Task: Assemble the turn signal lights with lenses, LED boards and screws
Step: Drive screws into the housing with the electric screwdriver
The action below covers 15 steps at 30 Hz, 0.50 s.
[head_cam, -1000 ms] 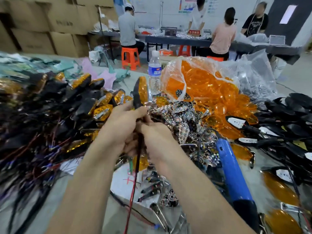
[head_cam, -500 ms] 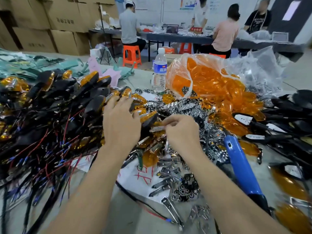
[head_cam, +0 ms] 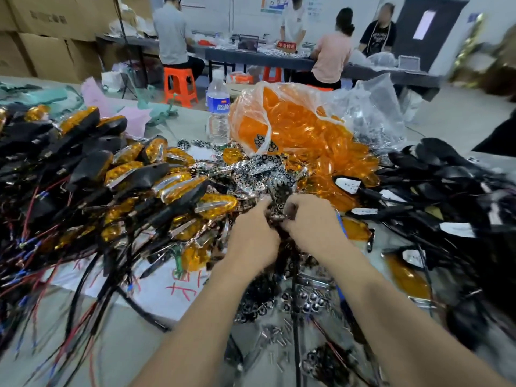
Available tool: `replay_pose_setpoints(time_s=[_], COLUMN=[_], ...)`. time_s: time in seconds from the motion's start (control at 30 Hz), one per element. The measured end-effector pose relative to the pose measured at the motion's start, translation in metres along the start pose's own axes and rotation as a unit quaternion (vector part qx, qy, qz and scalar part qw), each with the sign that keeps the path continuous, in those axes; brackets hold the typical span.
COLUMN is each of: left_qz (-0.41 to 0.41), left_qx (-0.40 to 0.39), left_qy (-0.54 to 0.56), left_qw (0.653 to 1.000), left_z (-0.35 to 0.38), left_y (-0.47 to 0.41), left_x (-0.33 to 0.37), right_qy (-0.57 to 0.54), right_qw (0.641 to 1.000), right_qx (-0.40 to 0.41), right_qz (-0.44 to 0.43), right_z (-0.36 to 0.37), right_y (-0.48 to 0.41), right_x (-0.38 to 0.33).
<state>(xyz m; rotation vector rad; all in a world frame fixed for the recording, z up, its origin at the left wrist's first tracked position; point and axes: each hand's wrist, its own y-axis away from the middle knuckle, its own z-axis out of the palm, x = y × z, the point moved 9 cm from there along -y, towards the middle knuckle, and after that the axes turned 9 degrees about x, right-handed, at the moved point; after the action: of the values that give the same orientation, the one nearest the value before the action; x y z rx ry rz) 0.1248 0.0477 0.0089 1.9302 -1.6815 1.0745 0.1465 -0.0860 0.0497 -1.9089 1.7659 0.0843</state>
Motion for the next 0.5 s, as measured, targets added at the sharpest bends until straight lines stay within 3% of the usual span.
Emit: replay_pose_setpoints(time_s=[0.13,0.27,0.3,0.4,0.5], left_qz=[0.027,0.080,0.089,0.112,0.145], left_qx=[0.025,0.016,0.020,0.054,0.043], left_qy=[0.032,0.056,0.045,0.004,-0.036], left_qw=[0.999,0.995,0.995,0.992,0.988], left_z=[0.009,0.029,0.032,0.035,0.039], left_y=[-0.002,0.008,0.010,0.007,0.005], left_x=[0.022,0.045,0.047,0.046,0.046], right_qy=[-0.043,0.007,0.003,0.008,0.140], right_qw=[0.998,0.987,0.989,0.998,0.984], right_qx=[0.020,-0.158,-0.150,-0.019,-0.023], right_qz=[0.035,-0.010,-0.012,0.059,0.105], right_z=[-0.025,-0.023,-0.034,-0.072,-0.063], right_y=[0.009,0.015,0.011,-0.021,-0.046], right_x=[0.020,0.038,0.047,0.096,0.142])
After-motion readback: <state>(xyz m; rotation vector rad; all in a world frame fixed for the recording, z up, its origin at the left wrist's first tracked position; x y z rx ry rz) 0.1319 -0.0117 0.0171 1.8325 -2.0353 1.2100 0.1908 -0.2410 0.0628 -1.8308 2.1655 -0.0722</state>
